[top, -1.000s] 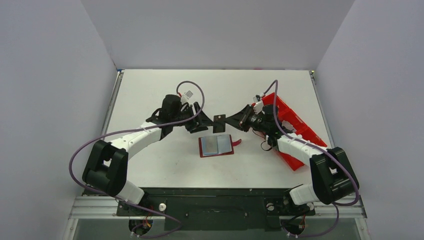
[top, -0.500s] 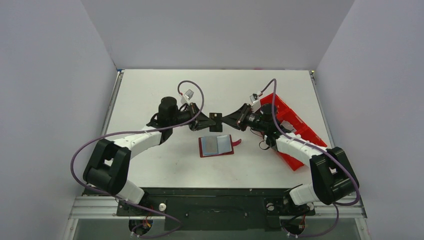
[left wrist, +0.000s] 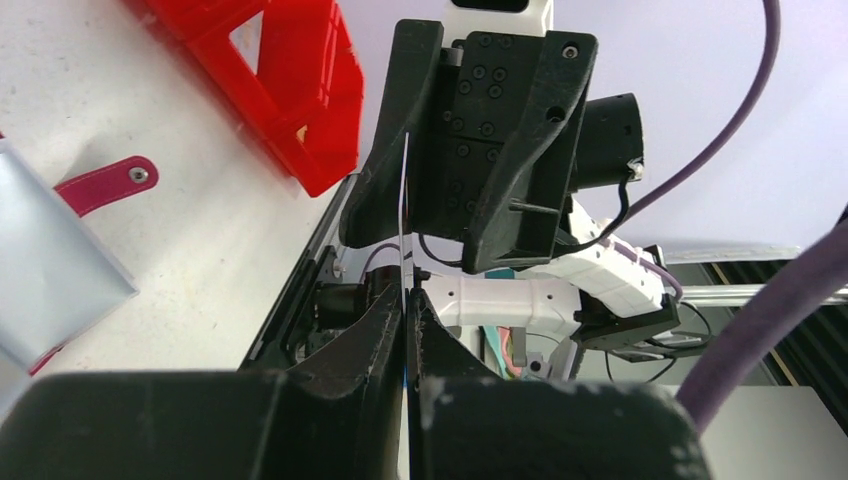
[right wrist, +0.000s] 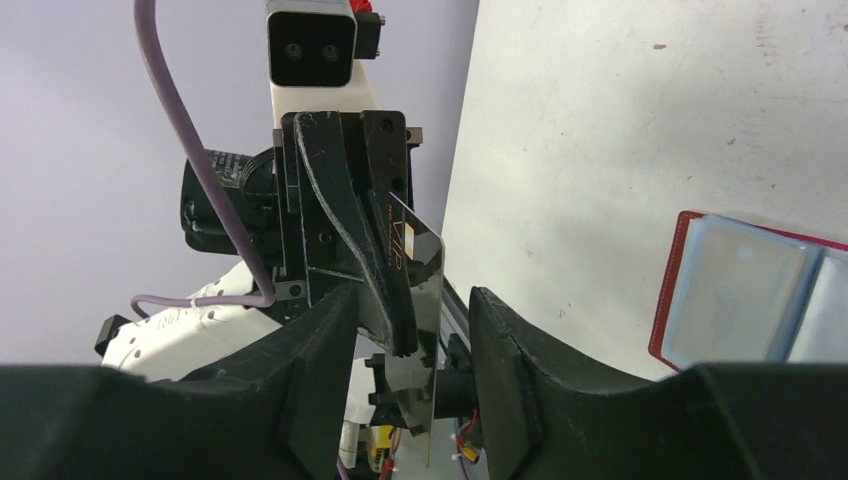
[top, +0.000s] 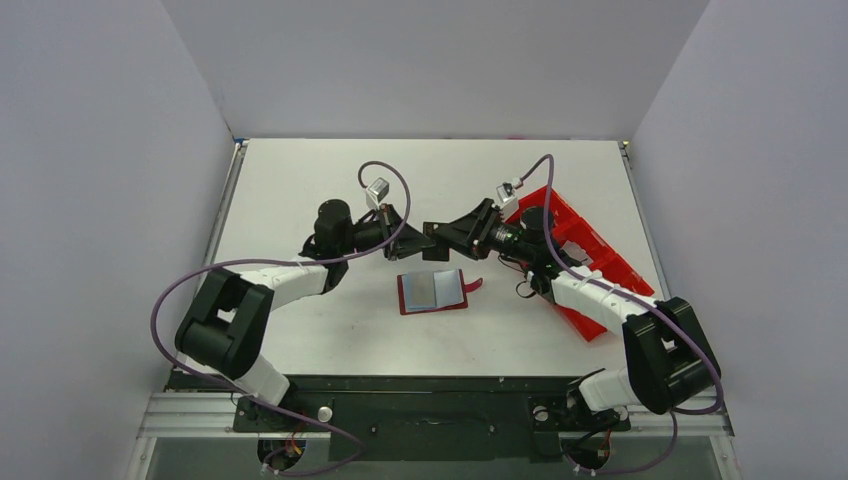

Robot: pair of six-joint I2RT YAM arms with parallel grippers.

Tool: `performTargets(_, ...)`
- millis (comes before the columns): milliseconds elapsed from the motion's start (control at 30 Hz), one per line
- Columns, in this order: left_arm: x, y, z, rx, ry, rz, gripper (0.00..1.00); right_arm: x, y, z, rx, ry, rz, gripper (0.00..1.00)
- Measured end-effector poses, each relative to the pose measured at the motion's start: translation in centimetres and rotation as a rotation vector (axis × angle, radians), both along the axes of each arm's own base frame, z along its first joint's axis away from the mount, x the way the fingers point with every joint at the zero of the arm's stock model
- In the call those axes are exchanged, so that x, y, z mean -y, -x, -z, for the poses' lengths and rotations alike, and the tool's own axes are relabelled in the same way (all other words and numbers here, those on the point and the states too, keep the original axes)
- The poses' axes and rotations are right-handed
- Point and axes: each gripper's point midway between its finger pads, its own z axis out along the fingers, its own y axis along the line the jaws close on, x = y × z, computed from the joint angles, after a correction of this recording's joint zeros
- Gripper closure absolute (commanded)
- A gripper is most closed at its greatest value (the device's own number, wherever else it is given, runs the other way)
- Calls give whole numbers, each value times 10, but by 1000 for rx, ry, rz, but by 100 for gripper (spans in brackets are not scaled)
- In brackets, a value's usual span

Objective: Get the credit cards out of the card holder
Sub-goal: Place the credit card in the storage box.

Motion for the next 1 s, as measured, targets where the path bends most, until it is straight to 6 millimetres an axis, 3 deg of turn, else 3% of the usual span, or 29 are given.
performTargets(267,2,2,-14,18,62,23,100,-2,0,-7,15,-23,-3,89)
performTargets(333,2,2,-14,15,67,27,100,-3,0,-10,20,-32,-2,100)
performTargets(400,3,2,-13,12,69,33,99,-3,1,-14,29,-40,-5,100)
performTargets(467,3,3,-13,11,73,37,91,-3,1,-15,34,-42,-6,100)
performTargets(567,3,3,-12,16,68,38,69,-2,1,-16,38,-42,-5,100)
performTargets(700,2,4,-3,10,35,37,55,1,1,-15,46,-15,12,100)
performTargets(1000,-11,3,29,10,-186,-40,51,27,-1,-11,79,132,127,100)
